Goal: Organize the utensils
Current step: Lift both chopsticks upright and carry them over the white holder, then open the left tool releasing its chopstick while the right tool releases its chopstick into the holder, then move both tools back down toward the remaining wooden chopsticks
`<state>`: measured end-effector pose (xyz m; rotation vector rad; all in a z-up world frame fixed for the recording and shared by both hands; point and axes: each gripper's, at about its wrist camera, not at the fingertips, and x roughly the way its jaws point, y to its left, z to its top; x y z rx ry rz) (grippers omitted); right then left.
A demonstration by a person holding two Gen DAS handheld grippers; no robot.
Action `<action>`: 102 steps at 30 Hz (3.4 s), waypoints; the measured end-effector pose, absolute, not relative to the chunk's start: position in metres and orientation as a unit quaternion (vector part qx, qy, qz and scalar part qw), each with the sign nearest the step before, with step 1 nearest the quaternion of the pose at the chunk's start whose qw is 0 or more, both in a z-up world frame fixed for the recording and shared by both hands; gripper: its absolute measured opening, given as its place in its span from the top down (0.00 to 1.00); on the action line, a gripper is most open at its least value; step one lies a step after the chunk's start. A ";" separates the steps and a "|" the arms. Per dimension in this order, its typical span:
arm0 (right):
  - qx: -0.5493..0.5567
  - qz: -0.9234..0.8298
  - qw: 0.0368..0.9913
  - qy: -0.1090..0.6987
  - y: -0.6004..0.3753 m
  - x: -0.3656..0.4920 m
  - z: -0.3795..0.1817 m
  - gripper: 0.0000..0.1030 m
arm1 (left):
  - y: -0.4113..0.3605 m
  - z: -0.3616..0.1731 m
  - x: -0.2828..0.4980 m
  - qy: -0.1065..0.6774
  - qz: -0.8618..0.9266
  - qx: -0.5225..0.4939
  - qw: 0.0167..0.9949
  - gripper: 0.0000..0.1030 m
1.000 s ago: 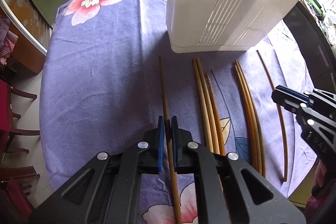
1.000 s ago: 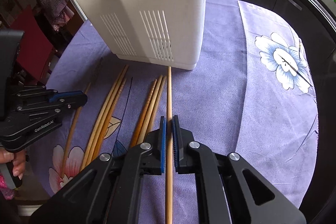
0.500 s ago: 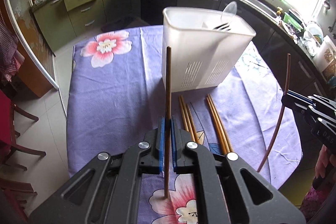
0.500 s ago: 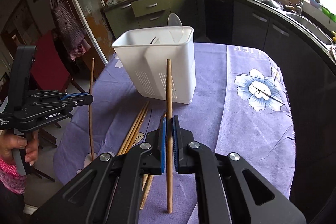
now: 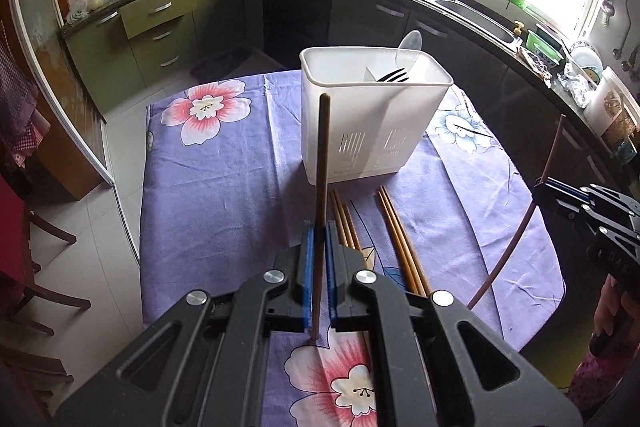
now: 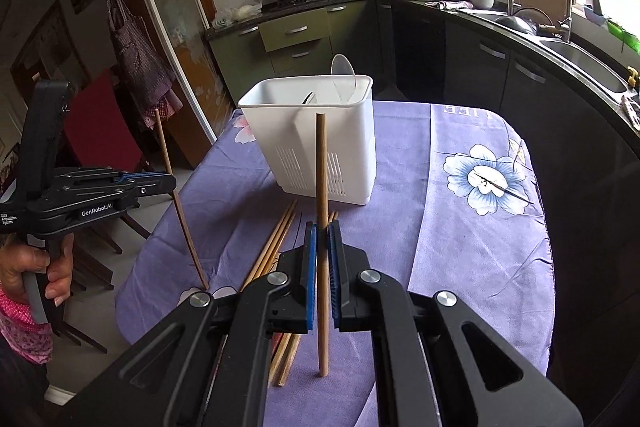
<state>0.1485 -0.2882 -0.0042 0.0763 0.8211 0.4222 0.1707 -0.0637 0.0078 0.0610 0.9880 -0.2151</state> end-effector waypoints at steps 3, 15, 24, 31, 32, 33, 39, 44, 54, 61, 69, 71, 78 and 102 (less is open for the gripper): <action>0.036 0.204 0.896 0.392 -0.287 0.148 -0.001 0.93 | -0.065 0.009 0.170 0.472 -0.105 0.030 0.875 0.94; 0.030 0.207 0.903 0.375 -0.281 0.147 0.014 0.93 | -0.067 0.021 0.169 0.463 -0.117 0.029 0.878 0.94; 0.019 0.214 0.911 0.352 -0.272 0.162 0.051 0.93 | -0.072 0.042 0.177 0.454 -0.127 0.030 0.881 0.94; 0.012 0.214 0.922 0.322 -0.267 0.178 0.098 0.93 | -0.079 0.083 0.183 0.427 -0.142 0.033 0.893 0.94; 0.013 0.215 0.923 0.318 -0.268 0.180 0.104 0.93 | -0.080 0.091 0.184 0.420 -0.143 0.034 0.896 0.94; 0.014 0.215 0.925 0.312 -0.268 0.183 0.113 0.93 | -0.081 0.098 0.185 0.413 -0.144 0.035 0.898 0.94; 0.018 0.215 0.935 0.282 -0.270 0.197 0.151 0.93 | -0.089 0.150 0.193 0.366 -0.148 0.040 0.918 0.94; 0.027 0.212 0.944 0.253 -0.276 0.212 0.183 0.94 | -0.095 0.175 0.211 0.339 -0.141 0.039 0.929 0.94; 0.037 0.192 0.943 0.270 -0.279 0.284 0.174 0.93 | -0.099 0.154 0.273 0.348 -0.126 0.023 0.929 0.94; 0.039 0.199 0.927 0.315 -0.272 0.312 0.115 0.93 | -0.100 0.107 0.291 0.394 -0.118 0.035 0.911 0.94; 0.028 0.200 0.919 0.339 -0.266 0.314 0.076 0.91 | -0.097 0.076 0.289 0.426 -0.117 0.047 0.896 0.91; 0.028 0.200 0.919 0.338 -0.265 0.312 0.075 0.87 | -0.098 0.076 0.286 0.427 -0.116 0.050 0.896 0.87; 0.028 0.212 0.928 0.304 -0.270 0.275 0.103 0.83 | -0.099 0.093 0.261 0.409 -0.120 0.052 0.903 0.80; 0.051 0.172 0.881 0.437 -0.295 0.198 -0.105 0.74 | -0.099 -0.096 0.208 0.559 -0.105 0.025 0.822 0.80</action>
